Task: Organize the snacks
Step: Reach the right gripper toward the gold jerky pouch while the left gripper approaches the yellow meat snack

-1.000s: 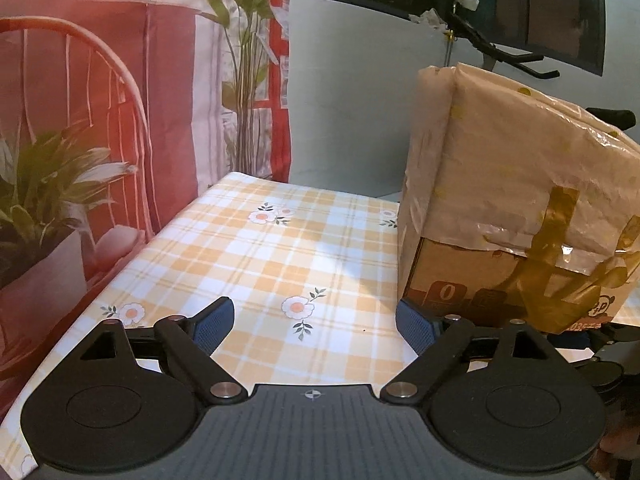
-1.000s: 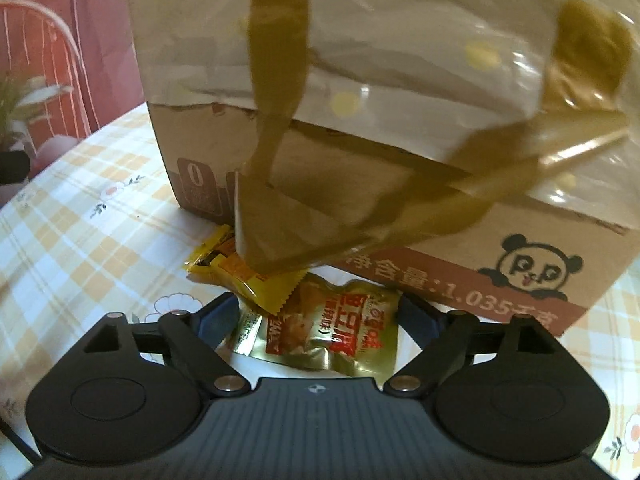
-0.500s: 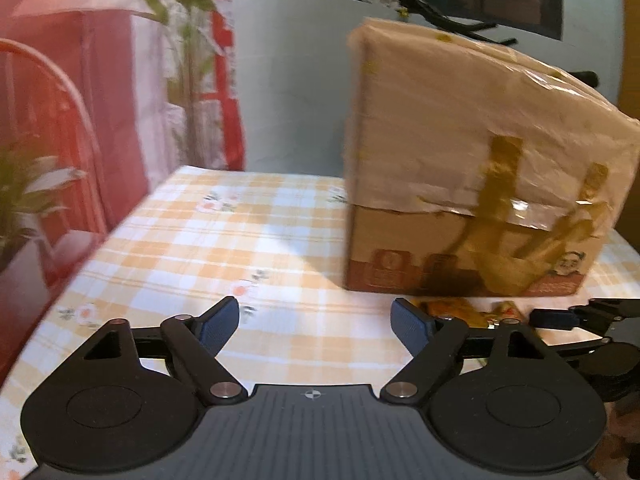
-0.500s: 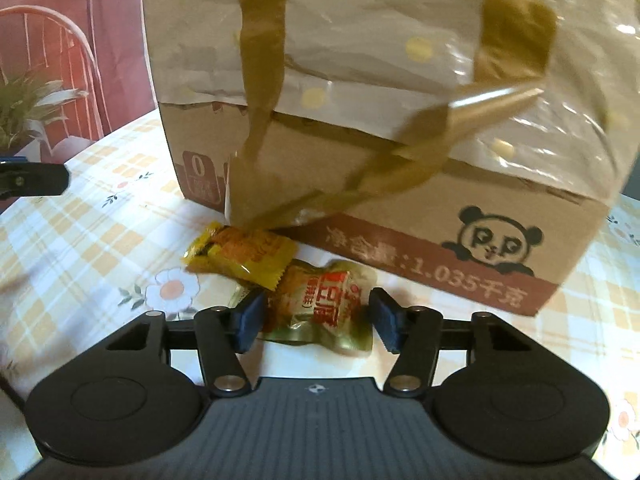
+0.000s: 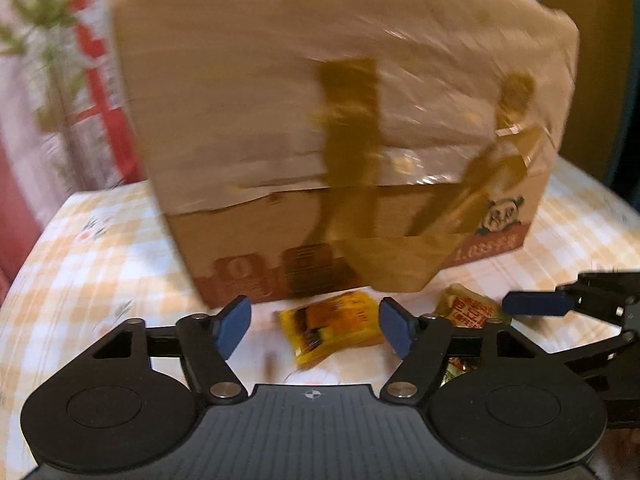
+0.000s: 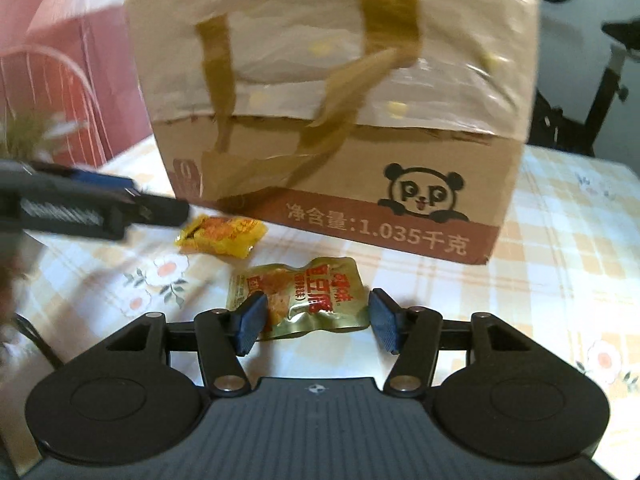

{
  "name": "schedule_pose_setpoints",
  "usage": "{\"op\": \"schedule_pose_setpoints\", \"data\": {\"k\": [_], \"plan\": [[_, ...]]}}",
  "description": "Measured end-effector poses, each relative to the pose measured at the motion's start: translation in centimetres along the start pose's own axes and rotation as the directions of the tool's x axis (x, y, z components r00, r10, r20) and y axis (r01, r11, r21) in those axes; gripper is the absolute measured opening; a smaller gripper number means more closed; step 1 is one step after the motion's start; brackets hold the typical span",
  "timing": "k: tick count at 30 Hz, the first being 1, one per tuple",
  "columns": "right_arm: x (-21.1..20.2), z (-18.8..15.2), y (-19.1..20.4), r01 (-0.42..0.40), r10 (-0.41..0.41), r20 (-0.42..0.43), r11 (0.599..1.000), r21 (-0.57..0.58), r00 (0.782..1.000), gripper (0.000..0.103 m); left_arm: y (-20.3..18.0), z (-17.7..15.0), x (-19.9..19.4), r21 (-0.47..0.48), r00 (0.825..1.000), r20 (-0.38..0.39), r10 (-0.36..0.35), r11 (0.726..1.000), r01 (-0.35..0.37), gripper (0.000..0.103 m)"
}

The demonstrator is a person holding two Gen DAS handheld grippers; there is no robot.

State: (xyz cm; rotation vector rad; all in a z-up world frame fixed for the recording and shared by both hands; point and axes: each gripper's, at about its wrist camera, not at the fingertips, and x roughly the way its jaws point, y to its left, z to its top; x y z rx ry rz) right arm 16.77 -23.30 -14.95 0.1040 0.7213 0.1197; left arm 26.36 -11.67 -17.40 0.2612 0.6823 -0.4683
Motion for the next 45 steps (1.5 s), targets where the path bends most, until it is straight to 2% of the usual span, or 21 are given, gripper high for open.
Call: {"op": "schedule_pose_setpoints", "data": {"k": [2,6,12,14,18,23,26,29,31,33,34,38,41,43,45], "plan": [[-0.2,0.0,-0.4,-0.013,0.013,0.006,1.0,0.017,1.0,0.059,-0.3,0.4,0.6,0.029,1.0,-0.002,-0.006,1.0,0.006,0.071],[-0.2,-0.1,-0.1,-0.013,0.013,0.009,1.0,0.013,1.0,0.06,0.0,0.9,1.7,0.024,0.999,-0.011,-0.048,0.999,0.048,0.071],[-0.5,-0.1,-0.6,-0.029,0.029,0.015,0.999,0.027,0.999,0.06,0.1,0.9,3.3,0.061,0.994,-0.048,-0.1,0.993,0.103,0.072],[-0.6,-0.2,-0.9,-0.032,0.031,0.016,0.999,0.03,0.999,0.06,0.1,0.5,3.5,0.079,0.989,-0.081,-0.126,0.988,0.132,0.071],[-0.7,-0.2,-0.9,-0.033,0.033,0.017,0.999,0.036,0.999,0.06,-0.1,-1.3,2.8,0.098,0.985,-0.099,-0.138,0.984,0.148,0.071],[-0.7,-0.2,-0.9,-0.034,0.033,0.017,0.999,0.036,0.999,0.061,0.2,-2.8,1.1,0.107,0.976,-0.106,-0.19,0.974,0.201,0.071],[-0.7,-0.1,-0.8,-0.033,0.033,0.016,0.999,0.031,0.999,0.062,0.2,-2.8,0.3,0.103,0.98,-0.083,-0.183,0.976,0.191,0.071],[-0.6,-0.1,-0.6,-0.028,0.027,0.013,0.999,0.022,1.0,0.062,1.2,-1.6,0.4,0.041,0.982,-0.043,-0.185,0.982,0.187,0.071],[-0.6,-0.1,-0.7,-0.027,0.027,0.012,0.999,0.021,1.0,0.062,1.4,-0.9,0.8,0.04,0.986,-0.025,-0.166,0.985,0.167,0.066],[-0.5,-0.1,-0.7,-0.029,0.029,0.012,0.999,0.022,1.0,0.062,1.2,-0.5,1.4,0.076,0.989,-0.027,-0.147,0.986,0.149,0.054],[-0.5,-0.1,-0.7,-0.029,0.029,0.011,0.999,0.022,1.0,0.062,1.0,-0.3,2.0,0.091,0.988,-0.037,-0.147,0.985,0.15,0.052],[-0.5,-0.1,-0.7,-0.033,0.033,0.012,0.999,0.026,0.999,0.062,1.0,0.0,3.6,0.108,0.986,-0.073,-0.149,0.982,0.157,0.052],[-0.5,-0.1,-0.8,-0.037,0.037,0.014,0.999,0.031,0.999,0.062,1.1,-0.5,3.5,0.09,0.986,-0.063,-0.153,0.983,0.158,0.052],[-0.6,-0.1,-0.8,-0.037,0.036,0.015,0.999,0.032,0.999,0.063,0.9,-1.2,2.9,0.095,0.988,-0.059,-0.145,0.984,0.15,0.045],[-0.6,-0.1,-0.8,-0.038,0.037,0.014,0.999,0.03,0.999,0.063,0.4,-1.6,2.6,0.101,0.989,-0.058,-0.133,0.985,0.138,0.043]]}}
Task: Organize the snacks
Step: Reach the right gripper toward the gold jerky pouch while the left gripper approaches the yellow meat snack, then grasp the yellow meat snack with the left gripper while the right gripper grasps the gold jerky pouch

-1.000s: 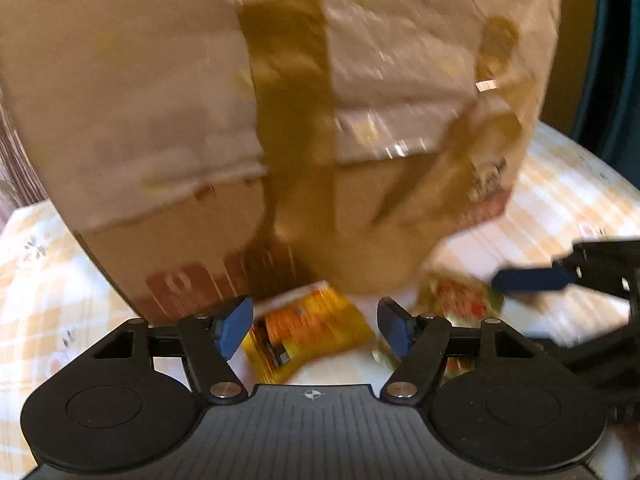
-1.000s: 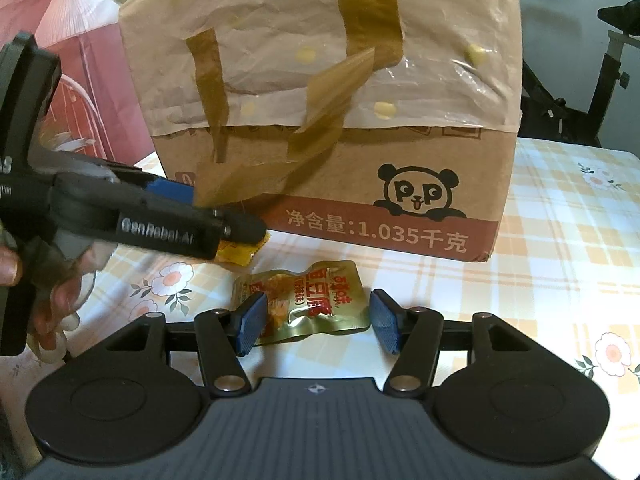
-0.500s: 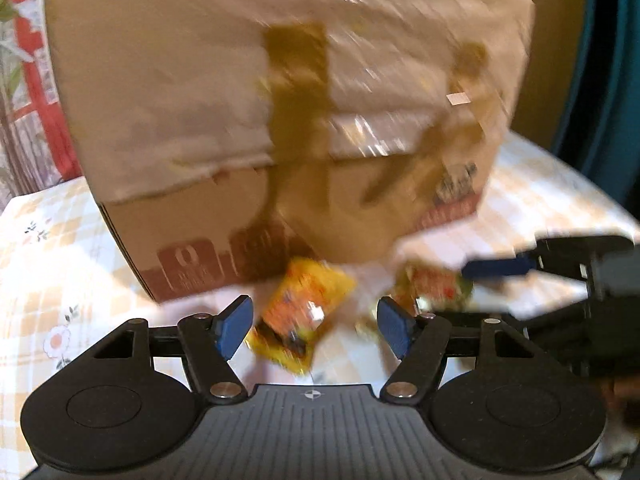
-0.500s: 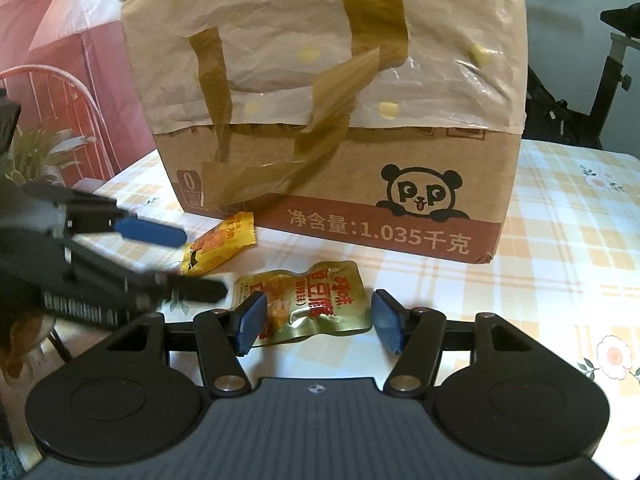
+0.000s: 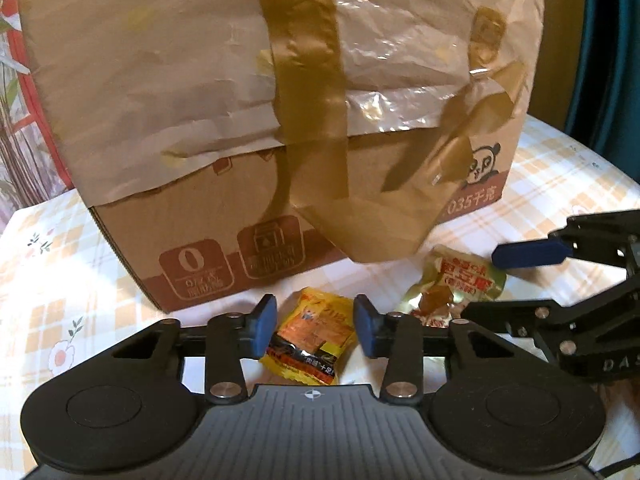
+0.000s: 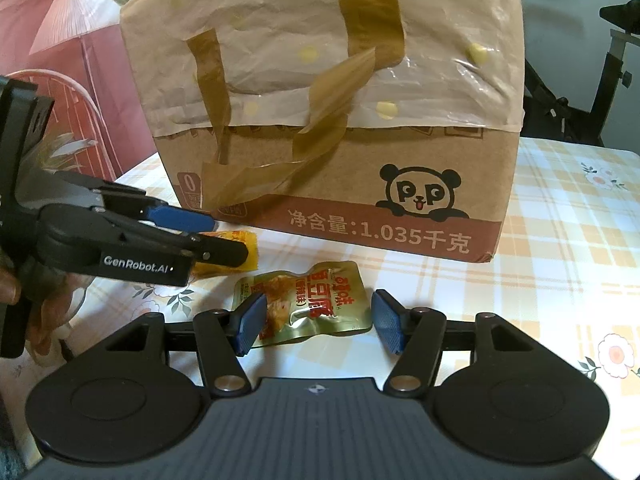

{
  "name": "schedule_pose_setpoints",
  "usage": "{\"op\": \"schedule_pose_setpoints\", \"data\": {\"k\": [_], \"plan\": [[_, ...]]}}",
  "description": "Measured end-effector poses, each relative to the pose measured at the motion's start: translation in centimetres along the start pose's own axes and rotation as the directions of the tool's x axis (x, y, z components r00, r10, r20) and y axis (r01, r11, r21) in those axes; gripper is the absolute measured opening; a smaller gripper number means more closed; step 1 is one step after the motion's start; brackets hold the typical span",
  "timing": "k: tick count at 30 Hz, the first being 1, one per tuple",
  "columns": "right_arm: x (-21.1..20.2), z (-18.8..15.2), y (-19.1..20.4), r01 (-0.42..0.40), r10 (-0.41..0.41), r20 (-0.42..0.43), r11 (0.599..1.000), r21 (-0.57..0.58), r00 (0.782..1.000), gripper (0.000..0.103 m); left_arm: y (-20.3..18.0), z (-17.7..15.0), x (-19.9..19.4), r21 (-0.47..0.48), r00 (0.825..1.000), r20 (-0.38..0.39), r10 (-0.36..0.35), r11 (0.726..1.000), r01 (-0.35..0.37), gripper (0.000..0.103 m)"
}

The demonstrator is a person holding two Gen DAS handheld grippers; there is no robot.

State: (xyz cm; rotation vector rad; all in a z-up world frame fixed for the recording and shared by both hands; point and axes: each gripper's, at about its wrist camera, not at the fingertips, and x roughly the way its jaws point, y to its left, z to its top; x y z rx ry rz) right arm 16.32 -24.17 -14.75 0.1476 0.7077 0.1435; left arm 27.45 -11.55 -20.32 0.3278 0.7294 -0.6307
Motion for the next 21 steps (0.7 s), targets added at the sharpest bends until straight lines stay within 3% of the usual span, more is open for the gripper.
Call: {"op": "schedule_pose_setpoints", "data": {"k": [3,8,13,21], "plan": [[0.0,0.0,0.0,0.0,0.0,-0.001,1.0,-0.002,1.0,0.064,-0.3,-0.6,-0.7,-0.031,1.0,-0.013,0.018,0.999,-0.018,0.043],[0.0,0.0,0.0,-0.002,0.002,0.0,1.0,0.004,1.0,0.063,0.2,-2.6,-2.6,-0.186,0.999,-0.027,0.036,0.982,-0.041,0.043],[0.0,0.0,-0.1,-0.003,0.003,0.0,1.0,0.004,1.0,0.063,1.0,-4.1,-4.3,-0.32,1.0,0.005,-0.013,0.947,0.014,0.049],[0.0,0.0,-0.1,-0.003,0.003,0.0,1.0,0.004,1.0,0.063,0.8,-4.5,-6.1,-0.313,0.999,0.05,-0.014,0.949,0.029,0.055]]}}
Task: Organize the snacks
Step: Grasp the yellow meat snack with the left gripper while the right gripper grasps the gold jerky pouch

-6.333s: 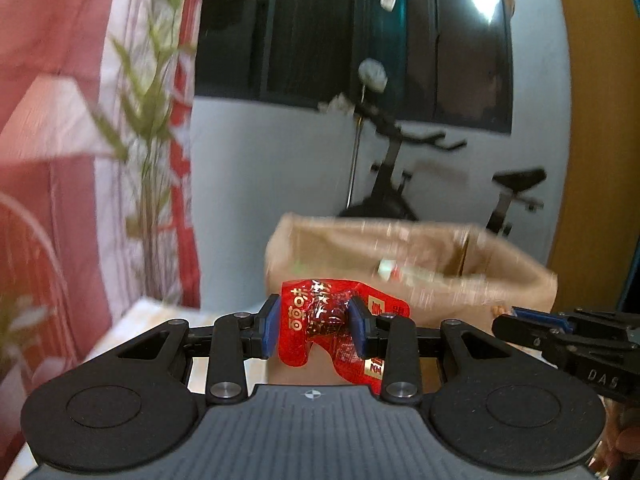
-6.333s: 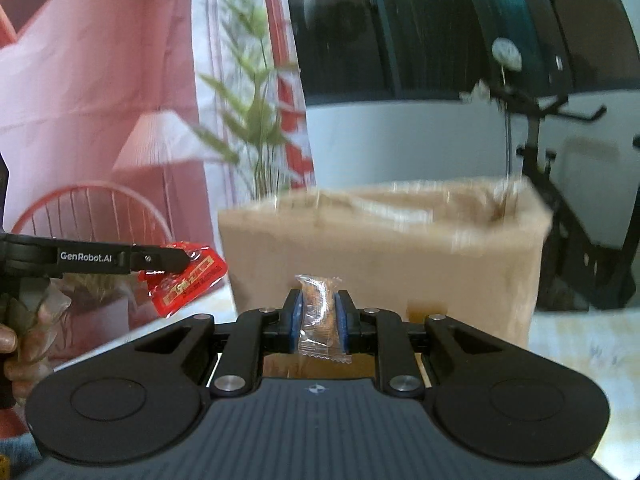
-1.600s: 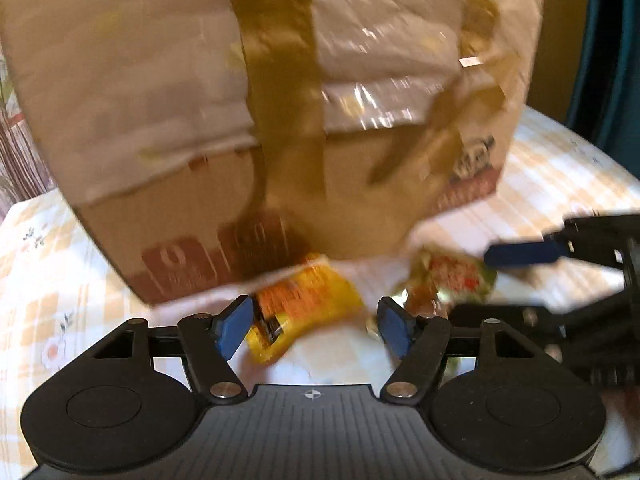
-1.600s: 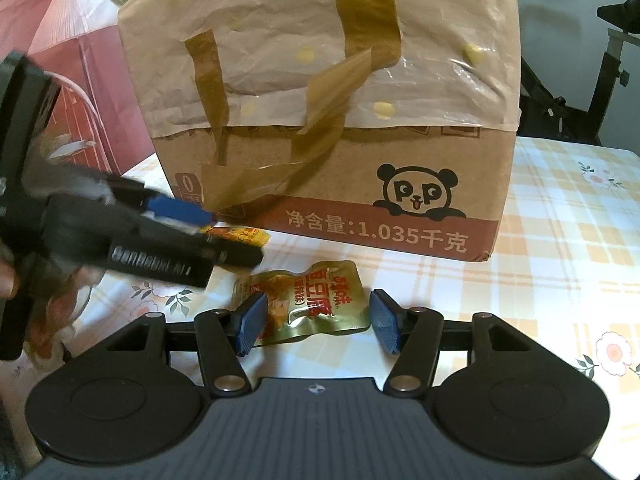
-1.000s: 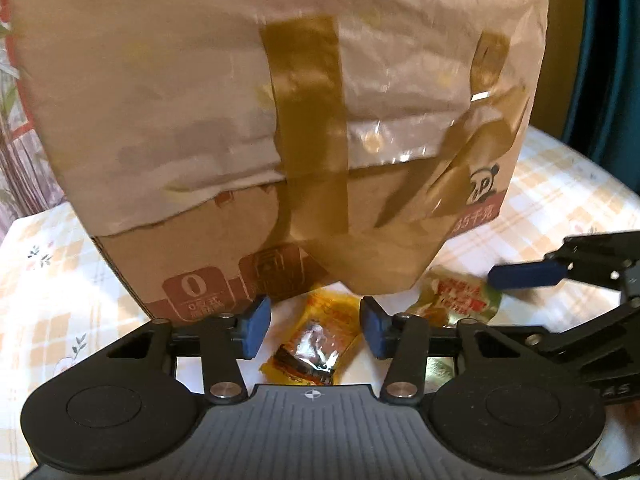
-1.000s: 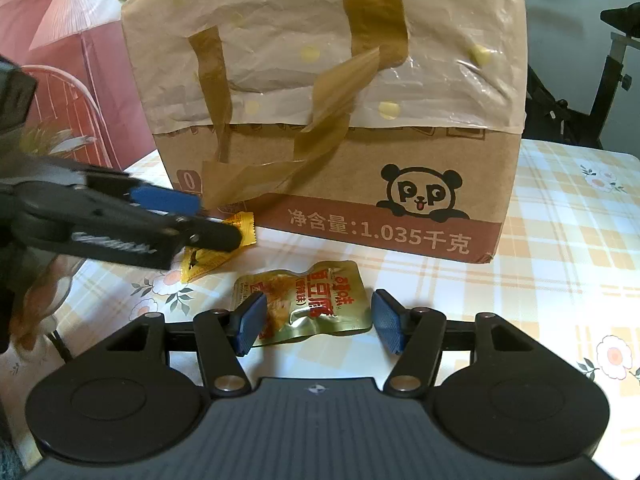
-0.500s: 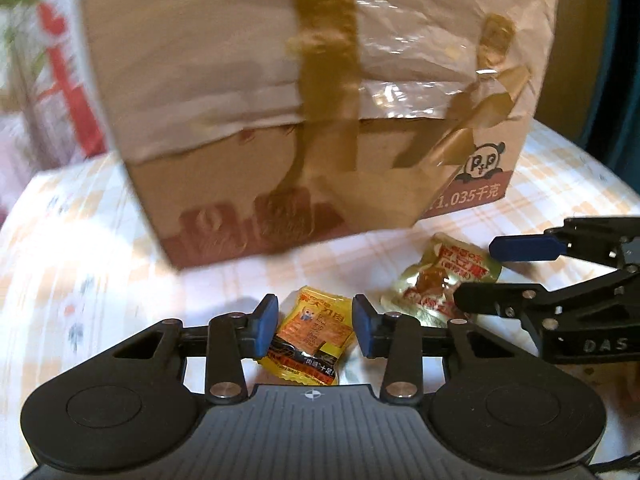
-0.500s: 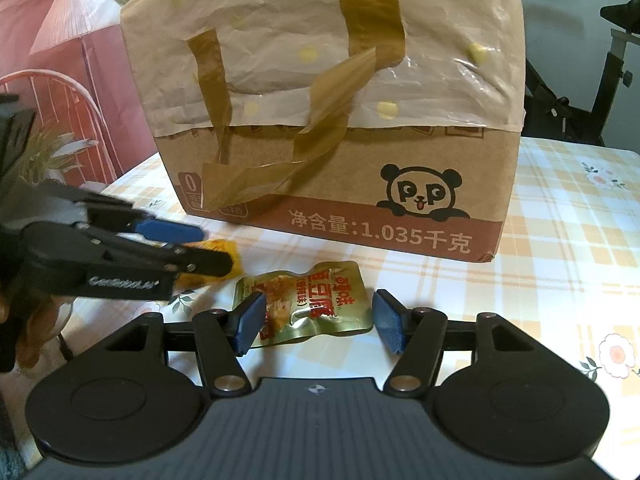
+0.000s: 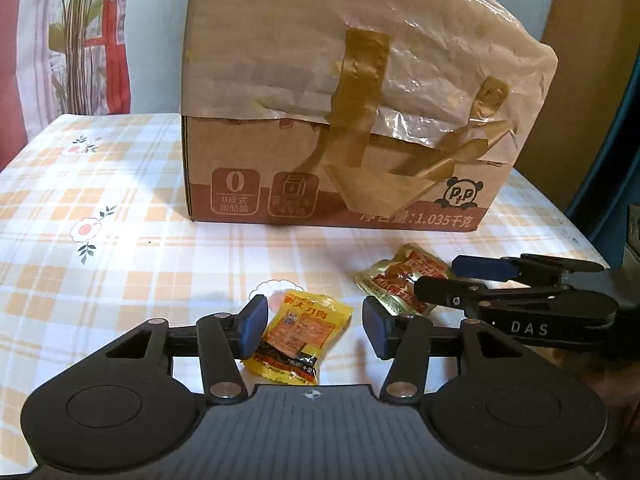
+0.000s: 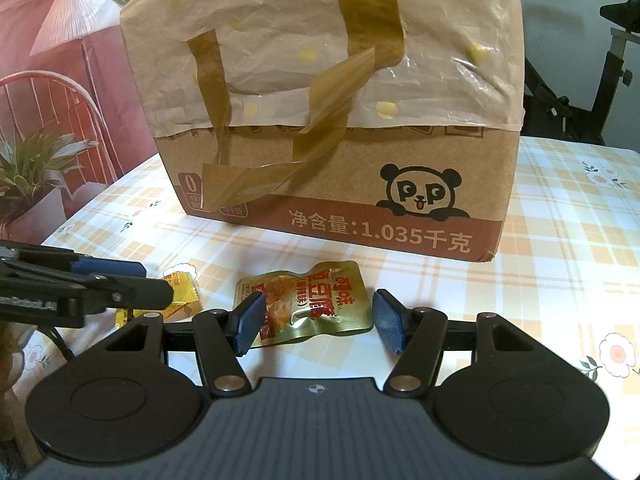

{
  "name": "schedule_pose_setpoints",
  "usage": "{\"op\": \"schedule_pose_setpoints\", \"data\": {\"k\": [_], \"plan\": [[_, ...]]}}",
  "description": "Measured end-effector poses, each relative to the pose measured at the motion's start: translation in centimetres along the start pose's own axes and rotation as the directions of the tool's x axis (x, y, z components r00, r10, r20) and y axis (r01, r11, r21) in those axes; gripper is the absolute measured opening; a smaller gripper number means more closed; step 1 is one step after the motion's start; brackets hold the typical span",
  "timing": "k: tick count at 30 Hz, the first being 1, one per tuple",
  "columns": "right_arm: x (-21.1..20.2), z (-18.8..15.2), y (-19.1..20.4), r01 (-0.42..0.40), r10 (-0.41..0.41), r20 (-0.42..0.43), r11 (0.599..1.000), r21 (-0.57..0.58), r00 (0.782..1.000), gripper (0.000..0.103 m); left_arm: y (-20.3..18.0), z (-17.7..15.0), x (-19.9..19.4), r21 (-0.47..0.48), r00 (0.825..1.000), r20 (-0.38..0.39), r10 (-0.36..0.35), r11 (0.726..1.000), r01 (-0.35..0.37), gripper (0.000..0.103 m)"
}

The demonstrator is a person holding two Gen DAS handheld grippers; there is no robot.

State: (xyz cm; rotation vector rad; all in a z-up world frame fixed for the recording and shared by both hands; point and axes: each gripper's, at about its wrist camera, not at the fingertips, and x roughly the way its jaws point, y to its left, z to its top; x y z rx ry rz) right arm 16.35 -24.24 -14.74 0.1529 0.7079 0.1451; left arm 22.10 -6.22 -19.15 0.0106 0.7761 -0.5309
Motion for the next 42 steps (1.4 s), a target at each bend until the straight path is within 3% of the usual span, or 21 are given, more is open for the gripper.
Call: {"op": "schedule_pose_setpoints", "data": {"k": [5,9,13,19,24,34,42], "plan": [[0.0,0.0,0.0,-0.001,0.001,0.0,1.0,0.001,1.0,0.063,-1.1,-0.6,0.3,0.069,0.998,-0.021,0.054,0.996,-0.053,0.055],[0.0,0.0,0.0,-0.002,0.002,0.001,1.0,0.004,1.0,0.063,-0.9,-1.0,0.9,0.059,0.996,-0.031,0.086,0.995,-0.084,0.054],[0.0,-0.1,0.0,-0.002,0.002,0.002,1.0,0.005,1.0,0.063,-0.6,-1.1,0.8,0.05,0.989,-0.015,0.148,0.988,-0.147,0.036],[-0.1,0.0,0.0,-0.008,0.008,-0.001,1.0,0.015,1.0,0.064,-0.4,-1.4,0.5,0.032,0.985,-0.004,0.174,0.984,-0.174,0.035],[-0.2,1.0,-0.1,-0.011,0.011,-0.062,1.0,0.0,0.998,0.065,0.0,-1.5,0.2,0.011,0.985,0.006,0.173,0.985,-0.173,0.035],[-0.5,2.1,-0.1,0.049,-0.1,-0.154,0.951,-0.305,0.983,0.066,0.5,-1.7,0.0,-0.022,0.987,0.026,0.156,0.988,-0.156,0.035],[1.6,2.4,2.9,0.003,-0.078,-0.159,0.906,-0.423,0.984,0.066,0.8,-1.8,-0.1,-0.037,0.989,0.036,0.146,0.989,-0.145,0.035]]}}
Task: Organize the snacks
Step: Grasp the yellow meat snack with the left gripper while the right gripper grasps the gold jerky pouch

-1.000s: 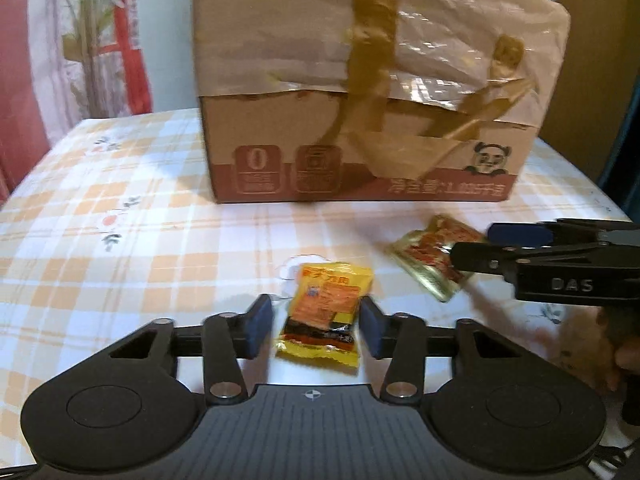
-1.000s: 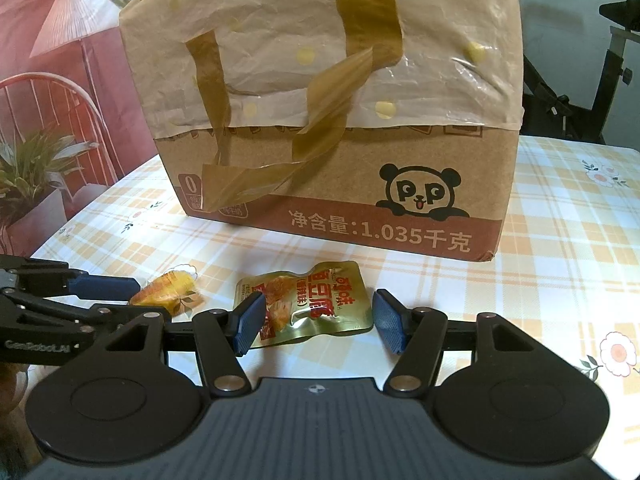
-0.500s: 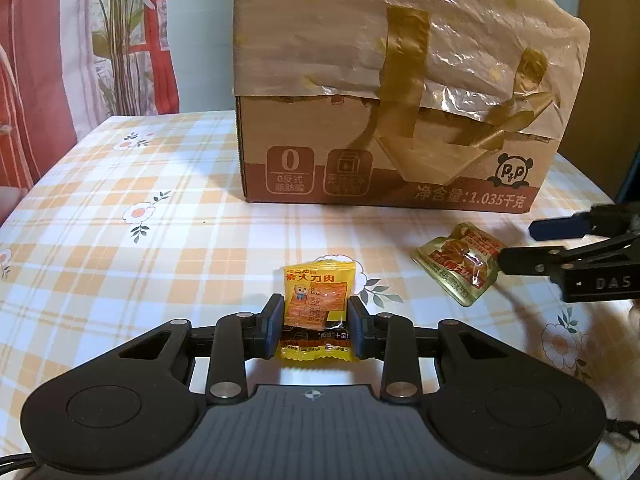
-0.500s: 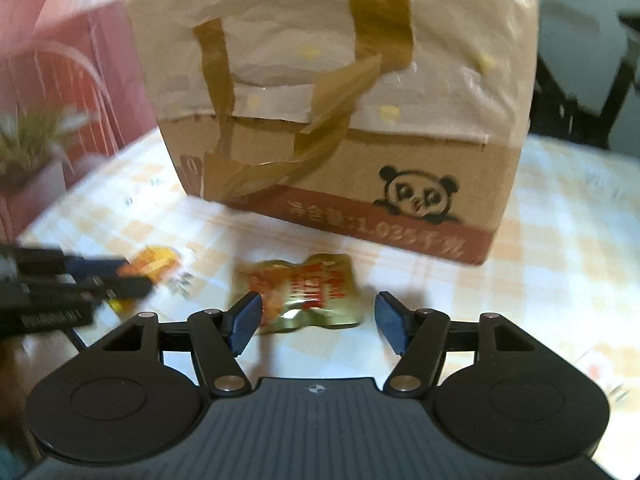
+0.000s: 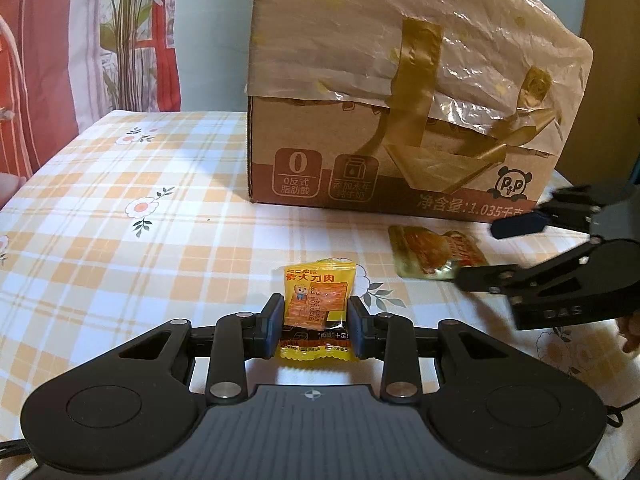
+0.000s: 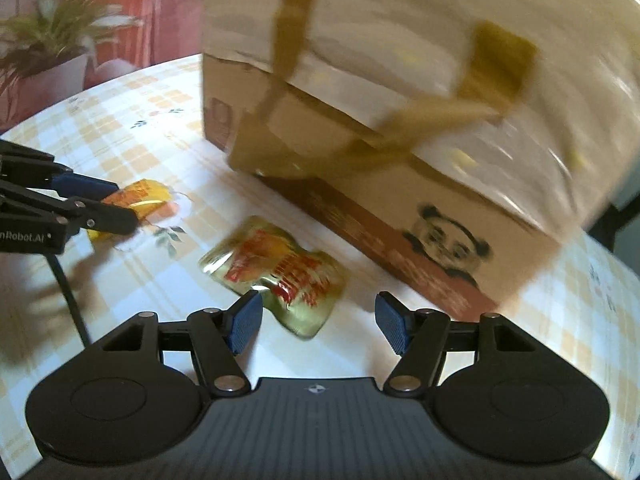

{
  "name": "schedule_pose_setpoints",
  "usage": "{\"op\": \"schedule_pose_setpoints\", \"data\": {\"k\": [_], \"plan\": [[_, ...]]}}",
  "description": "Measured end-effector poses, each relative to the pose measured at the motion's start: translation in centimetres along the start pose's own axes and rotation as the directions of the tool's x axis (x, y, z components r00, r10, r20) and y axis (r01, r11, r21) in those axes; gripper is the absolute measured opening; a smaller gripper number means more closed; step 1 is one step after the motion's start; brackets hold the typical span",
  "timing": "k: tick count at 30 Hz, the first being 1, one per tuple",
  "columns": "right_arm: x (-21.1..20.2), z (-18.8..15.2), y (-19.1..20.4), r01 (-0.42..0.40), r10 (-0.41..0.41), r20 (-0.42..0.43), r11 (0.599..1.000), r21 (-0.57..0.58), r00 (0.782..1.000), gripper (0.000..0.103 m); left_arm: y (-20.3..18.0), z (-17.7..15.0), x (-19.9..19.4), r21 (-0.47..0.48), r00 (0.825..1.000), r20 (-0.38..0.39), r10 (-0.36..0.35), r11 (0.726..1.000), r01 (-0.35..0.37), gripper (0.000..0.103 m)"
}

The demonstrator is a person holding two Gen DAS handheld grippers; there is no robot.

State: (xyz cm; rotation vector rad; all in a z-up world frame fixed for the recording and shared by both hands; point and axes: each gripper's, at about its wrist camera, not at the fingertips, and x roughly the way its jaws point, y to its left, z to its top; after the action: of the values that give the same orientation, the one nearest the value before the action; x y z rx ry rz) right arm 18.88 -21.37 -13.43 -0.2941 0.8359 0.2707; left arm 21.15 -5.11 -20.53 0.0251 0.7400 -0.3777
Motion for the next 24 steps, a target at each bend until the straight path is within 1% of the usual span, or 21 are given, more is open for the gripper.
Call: {"op": "schedule_pose_setpoints", "data": {"k": [5,7,9,12,14,16,18,24], "plan": [[1.4,1.7,1.7,-0.033,0.035,0.023,0.996,-0.088,0.999,0.066,0.0,-0.1,0.1,0.003,1.0,0.005,0.0,1.0,0.0,0.035],[2.0,2.2,1.7,-0.043,0.045,0.026,0.995,-0.095,0.999,0.069,0.0,-0.1,0.1,0.004,1.0,0.006,0.0,1.0,0.0,0.035],[2.6,2.6,1.2,-0.068,0.069,0.024,0.996,-0.065,0.997,0.071,0.0,-0.1,0.1,0.004,1.0,0.006,0.0,1.0,0.0,0.035],[3.4,2.6,-0.3,-0.128,0.127,0.024,0.991,0.039,0.992,0.073,0.0,-0.2,0.1,0.009,1.0,0.007,0.002,1.0,-0.002,0.036],[3.6,2.3,-1.0,-0.156,0.152,0.042,0.983,0.096,0.987,0.075,-0.1,-0.2,0.0,0.011,1.0,0.007,0.003,1.0,-0.003,0.035],[3.4,2.0,-0.8,-0.15,0.146,0.054,0.984,0.094,0.988,0.076,-0.1,-0.2,0.0,0.012,1.0,0.008,0.004,1.0,-0.004,0.036],[3.2,2.1,-0.5,-0.142,0.138,0.043,0.984,0.105,0.99,0.076,-0.2,-0.2,0.0,0.015,1.0,0.007,0.007,1.0,-0.007,0.036],[2.1,2.0,0.5,-0.108,0.113,-0.028,0.982,0.156,0.993,0.076,-0.2,-0.2,0.0,0.016,1.0,0.01,0.007,1.0,-0.007,0.036]]}}
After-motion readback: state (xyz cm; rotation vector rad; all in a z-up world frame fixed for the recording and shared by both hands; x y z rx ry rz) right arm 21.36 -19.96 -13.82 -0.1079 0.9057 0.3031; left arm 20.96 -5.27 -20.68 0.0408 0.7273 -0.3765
